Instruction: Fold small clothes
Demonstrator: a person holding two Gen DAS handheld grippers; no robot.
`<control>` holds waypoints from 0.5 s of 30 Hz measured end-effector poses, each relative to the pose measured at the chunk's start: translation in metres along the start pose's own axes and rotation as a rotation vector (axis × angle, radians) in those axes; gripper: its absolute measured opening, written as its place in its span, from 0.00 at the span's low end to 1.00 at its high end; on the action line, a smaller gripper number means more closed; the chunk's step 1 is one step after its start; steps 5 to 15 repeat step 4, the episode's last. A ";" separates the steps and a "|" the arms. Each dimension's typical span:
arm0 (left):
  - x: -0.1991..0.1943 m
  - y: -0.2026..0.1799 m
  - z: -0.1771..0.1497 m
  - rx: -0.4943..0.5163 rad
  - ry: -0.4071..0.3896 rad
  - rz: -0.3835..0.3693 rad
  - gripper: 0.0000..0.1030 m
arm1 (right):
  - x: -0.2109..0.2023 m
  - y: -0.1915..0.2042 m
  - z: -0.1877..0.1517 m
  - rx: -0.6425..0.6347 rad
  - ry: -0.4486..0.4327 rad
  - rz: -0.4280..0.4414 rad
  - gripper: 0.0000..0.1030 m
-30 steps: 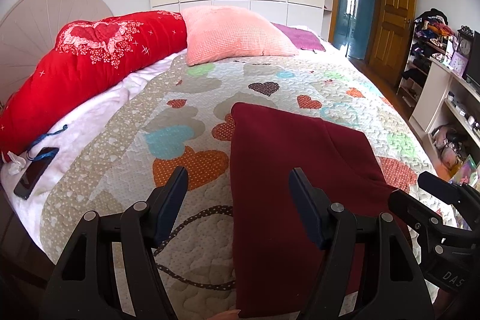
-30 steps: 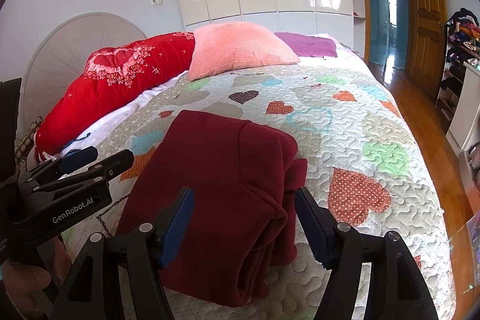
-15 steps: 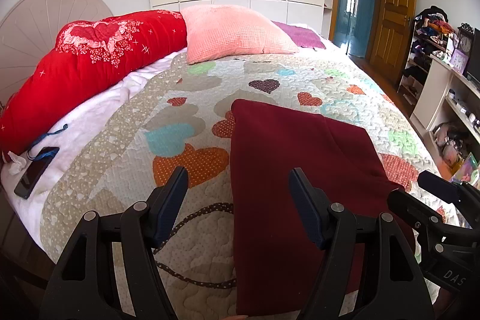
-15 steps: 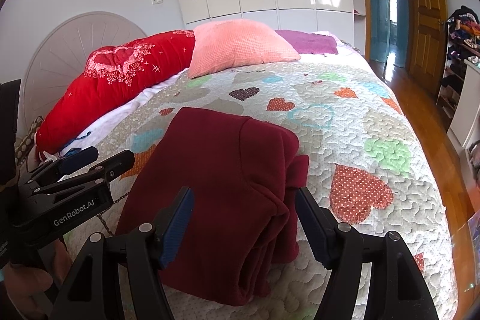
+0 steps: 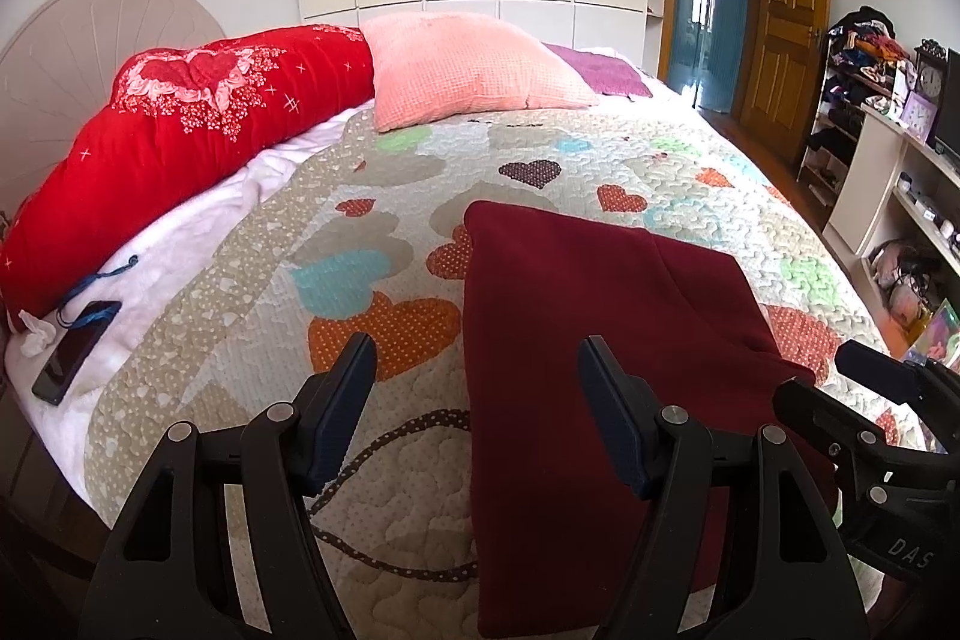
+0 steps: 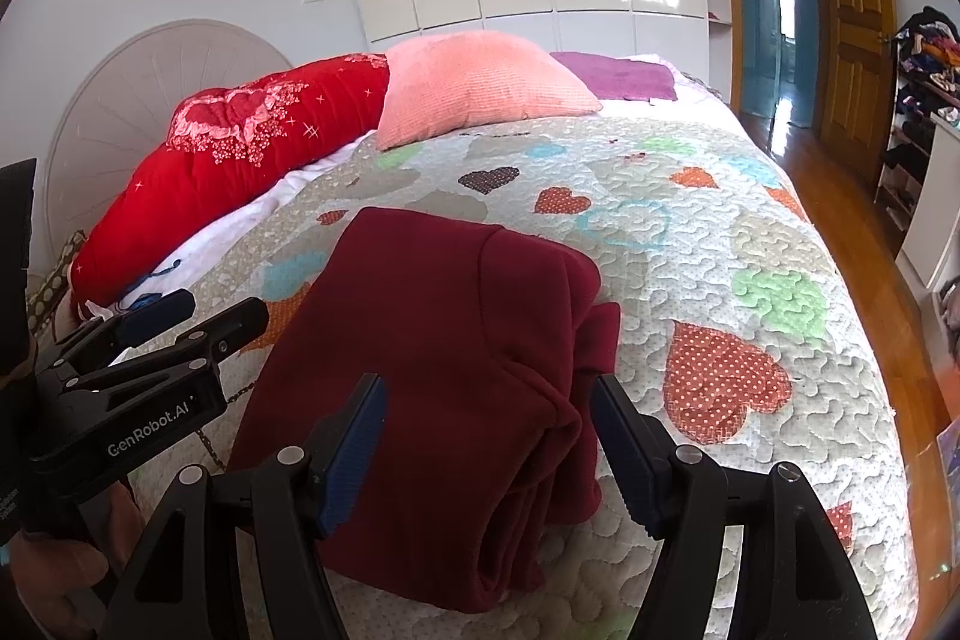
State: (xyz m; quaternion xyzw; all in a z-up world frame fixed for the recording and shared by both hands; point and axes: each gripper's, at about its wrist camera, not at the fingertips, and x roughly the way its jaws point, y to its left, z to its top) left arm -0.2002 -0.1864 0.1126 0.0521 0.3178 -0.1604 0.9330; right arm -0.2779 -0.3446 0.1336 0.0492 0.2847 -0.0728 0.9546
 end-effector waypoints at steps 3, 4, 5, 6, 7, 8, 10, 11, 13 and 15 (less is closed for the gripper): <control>0.001 0.004 0.001 -0.009 0.006 -0.010 0.68 | 0.001 0.000 0.001 -0.002 0.000 0.003 0.66; 0.002 0.006 0.000 -0.009 0.010 -0.011 0.68 | 0.001 0.000 0.000 -0.002 0.000 0.004 0.66; 0.002 0.006 0.000 -0.009 0.010 -0.011 0.68 | 0.001 0.000 0.000 -0.002 0.000 0.004 0.66; 0.002 0.006 0.000 -0.009 0.010 -0.011 0.68 | 0.001 0.000 0.000 -0.002 0.000 0.004 0.66; 0.002 0.006 0.000 -0.009 0.010 -0.011 0.68 | 0.001 0.000 0.000 -0.002 0.000 0.004 0.66; 0.002 0.006 0.000 -0.009 0.010 -0.011 0.68 | 0.001 0.000 0.000 -0.002 0.000 0.004 0.66; 0.002 0.006 0.000 -0.009 0.010 -0.011 0.68 | 0.001 0.000 0.000 -0.002 0.000 0.004 0.66; 0.002 0.006 0.000 -0.009 0.010 -0.011 0.68 | 0.001 0.000 0.000 -0.002 0.000 0.004 0.66; 0.002 0.006 0.000 -0.009 0.010 -0.011 0.68 | 0.001 0.000 0.000 -0.002 0.000 0.004 0.66; 0.002 0.006 0.000 -0.009 0.010 -0.011 0.68 | 0.001 0.000 0.000 -0.002 0.000 0.004 0.66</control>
